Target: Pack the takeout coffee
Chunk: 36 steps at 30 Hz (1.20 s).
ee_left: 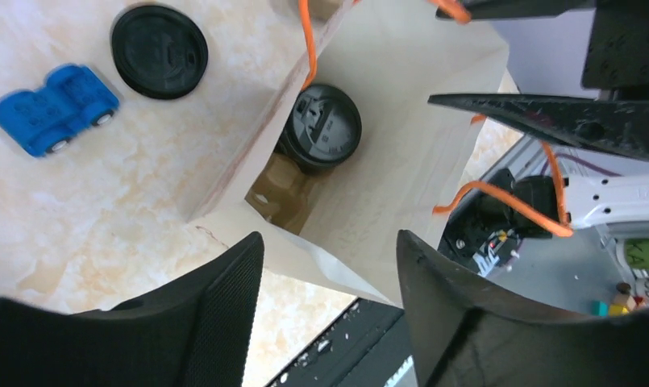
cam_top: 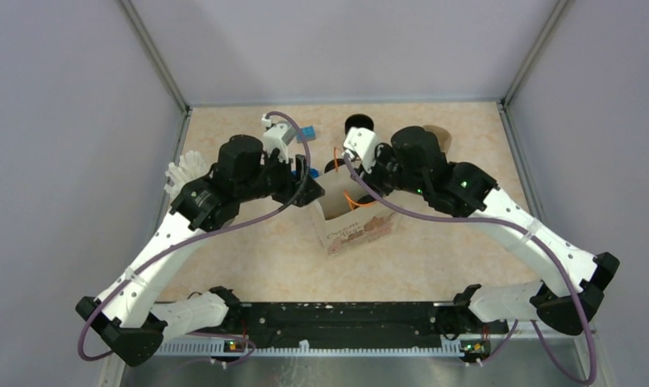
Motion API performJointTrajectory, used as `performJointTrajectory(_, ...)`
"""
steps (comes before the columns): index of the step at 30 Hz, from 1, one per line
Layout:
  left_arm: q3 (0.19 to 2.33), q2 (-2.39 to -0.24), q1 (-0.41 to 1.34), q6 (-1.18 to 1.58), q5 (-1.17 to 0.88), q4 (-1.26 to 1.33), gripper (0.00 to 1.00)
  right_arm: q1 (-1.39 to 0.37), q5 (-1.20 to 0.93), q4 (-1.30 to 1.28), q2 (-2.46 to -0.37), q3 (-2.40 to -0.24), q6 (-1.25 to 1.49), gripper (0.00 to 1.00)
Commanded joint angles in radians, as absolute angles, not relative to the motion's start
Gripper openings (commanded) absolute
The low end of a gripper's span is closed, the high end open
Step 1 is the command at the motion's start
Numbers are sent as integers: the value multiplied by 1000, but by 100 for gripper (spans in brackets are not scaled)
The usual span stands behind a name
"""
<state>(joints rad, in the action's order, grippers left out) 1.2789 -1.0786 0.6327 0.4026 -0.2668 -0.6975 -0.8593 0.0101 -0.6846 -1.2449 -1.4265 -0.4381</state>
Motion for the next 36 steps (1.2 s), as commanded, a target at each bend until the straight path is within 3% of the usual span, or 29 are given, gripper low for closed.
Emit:
performJointTrajectory(1, 1381, -1081, 628, 364, -198, -703, 72, -850, 68, -595, -1195, -1459, -330, 48)
performJointTrajectory(2, 1401, -1083, 628, 359, -180, -704, 75, -850, 102, -574, -1186, -1459, -302, 51)
performJointTrajectory(4, 1445, -1088, 628, 349, -134, -712, 97, -850, 170, -528, -1160, -1455, -212, 57)
performJointTrajectory(8, 1519, -1100, 627, 312, -50, -719, 99, -850, 161, -451, -1122, -1453, -84, 68)
performJointTrajectory(11, 1562, -1109, 628, 280, 43, -742, 99, -850, 115, -411, -1117, -1459, -24, 90)
performJointTrajectory(12, 1576, -1114, 628, 273, 78, -758, 99, -850, 105, -416, -1121, -1470, -10, 92)
performJointTrajectory(21, 1649, -1177, 586, 306, 458, -1000, 99, -849, 182, -493, -1143, -1544, 230, 94)
performJointTrajectory(27, 1634, -1216, 355, 302, 414, -1047, 97, -850, 102, -485, -1103, -1501, 259, 94)
performJointTrajectory(32, 1580, -1223, 98, 320, 296, -1030, 83, -850, 77, -527, -1065, -1463, 239, 93)
performJointTrajectory(36, 1516, -1195, 22, 358, 262, -986, 77, -850, 63, -534, -1019, -1433, 198, 93)
